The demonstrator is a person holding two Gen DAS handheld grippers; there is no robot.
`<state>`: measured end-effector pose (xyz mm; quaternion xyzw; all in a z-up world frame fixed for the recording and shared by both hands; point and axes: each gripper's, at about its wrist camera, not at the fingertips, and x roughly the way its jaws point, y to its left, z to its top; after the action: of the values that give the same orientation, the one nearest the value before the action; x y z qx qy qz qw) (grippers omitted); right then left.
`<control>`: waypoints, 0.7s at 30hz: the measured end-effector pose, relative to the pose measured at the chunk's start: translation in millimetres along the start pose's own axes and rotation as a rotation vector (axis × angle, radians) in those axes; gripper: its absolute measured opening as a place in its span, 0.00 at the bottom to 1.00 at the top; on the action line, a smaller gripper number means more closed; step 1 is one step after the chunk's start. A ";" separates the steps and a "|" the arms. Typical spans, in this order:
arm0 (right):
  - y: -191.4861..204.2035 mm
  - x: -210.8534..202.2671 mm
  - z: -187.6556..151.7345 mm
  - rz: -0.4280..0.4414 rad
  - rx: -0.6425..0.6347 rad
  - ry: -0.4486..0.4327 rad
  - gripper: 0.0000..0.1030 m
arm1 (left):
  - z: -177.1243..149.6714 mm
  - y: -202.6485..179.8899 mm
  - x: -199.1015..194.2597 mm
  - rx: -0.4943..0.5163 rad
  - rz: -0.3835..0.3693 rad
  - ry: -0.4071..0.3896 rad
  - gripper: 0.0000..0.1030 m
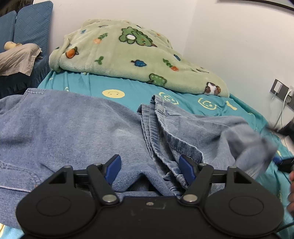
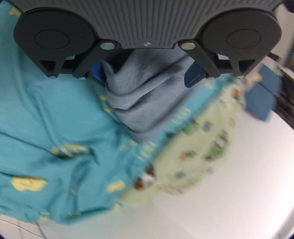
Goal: Fold clothes
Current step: 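Grasp the grey-blue shirt with the right tool and lift it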
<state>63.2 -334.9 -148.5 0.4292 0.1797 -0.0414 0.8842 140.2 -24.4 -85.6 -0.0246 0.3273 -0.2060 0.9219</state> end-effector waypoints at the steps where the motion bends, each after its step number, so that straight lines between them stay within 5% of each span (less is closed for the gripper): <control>1: 4.2 -6.7 3.5 0.074 0.011 -0.042 0.88 | -0.1 0.0 0.2 0.000 0.001 0.000 0.65; 3: 9.5 -9.8 7.5 0.143 0.025 -0.066 0.89 | -0.5 -0.8 0.1 0.006 0.002 -0.002 0.65; 9: -26.1 11.8 -3.4 -0.064 0.164 0.012 0.90 | -1.3 -3.6 -0.1 0.021 0.009 -0.006 0.66; 13: -27.4 27.0 -6.9 -0.129 0.077 0.059 0.88 | -1.8 -4.0 -0.5 0.026 0.011 -0.011 0.66; 21: 5.9 24.3 -0.9 0.057 -0.038 -0.049 0.90 | -2.2 -1.5 -0.2 0.015 0.007 -0.023 0.66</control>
<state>87.0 -328.5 -153.2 0.4161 0.1465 -0.0235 0.8971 138.1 -25.5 -87.0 -0.0190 0.3151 -0.2047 0.9265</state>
